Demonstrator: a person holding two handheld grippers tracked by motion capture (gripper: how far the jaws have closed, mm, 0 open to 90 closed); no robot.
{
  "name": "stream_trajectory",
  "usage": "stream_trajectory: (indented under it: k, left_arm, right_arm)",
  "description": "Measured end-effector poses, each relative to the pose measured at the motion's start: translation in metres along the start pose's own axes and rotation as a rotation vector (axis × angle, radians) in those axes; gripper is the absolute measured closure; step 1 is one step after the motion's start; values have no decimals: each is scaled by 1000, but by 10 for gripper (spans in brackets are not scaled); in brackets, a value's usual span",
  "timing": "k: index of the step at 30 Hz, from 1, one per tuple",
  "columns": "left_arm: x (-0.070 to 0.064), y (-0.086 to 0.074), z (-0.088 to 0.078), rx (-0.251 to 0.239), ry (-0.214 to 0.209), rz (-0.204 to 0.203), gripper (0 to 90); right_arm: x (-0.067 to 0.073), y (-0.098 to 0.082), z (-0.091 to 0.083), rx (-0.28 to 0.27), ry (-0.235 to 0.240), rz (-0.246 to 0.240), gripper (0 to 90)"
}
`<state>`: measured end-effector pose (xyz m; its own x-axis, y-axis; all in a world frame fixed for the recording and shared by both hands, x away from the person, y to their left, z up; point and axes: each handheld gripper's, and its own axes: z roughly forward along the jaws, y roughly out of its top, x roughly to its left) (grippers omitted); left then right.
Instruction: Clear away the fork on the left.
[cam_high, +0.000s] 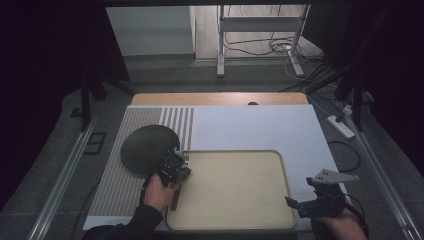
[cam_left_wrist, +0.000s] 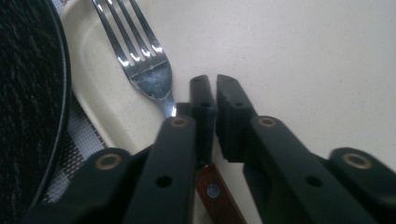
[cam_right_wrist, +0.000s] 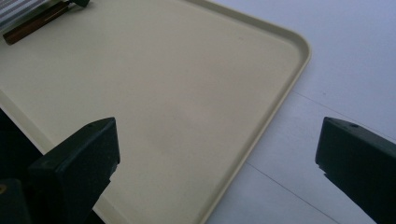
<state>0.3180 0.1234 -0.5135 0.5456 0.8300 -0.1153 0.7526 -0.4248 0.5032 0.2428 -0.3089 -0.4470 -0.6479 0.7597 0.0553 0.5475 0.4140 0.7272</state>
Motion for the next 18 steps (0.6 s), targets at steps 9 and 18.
stream_trajectory:
  k: [9,18]
  left_arm:
    - [17,-8,-28,-74,-28,0,343]
    - [42,-47,-86,-212,-103,-68,43]
  right_arm:
    - [0,0,0,0,1,1,3]
    - [0,0,0,2,-1,3,3]
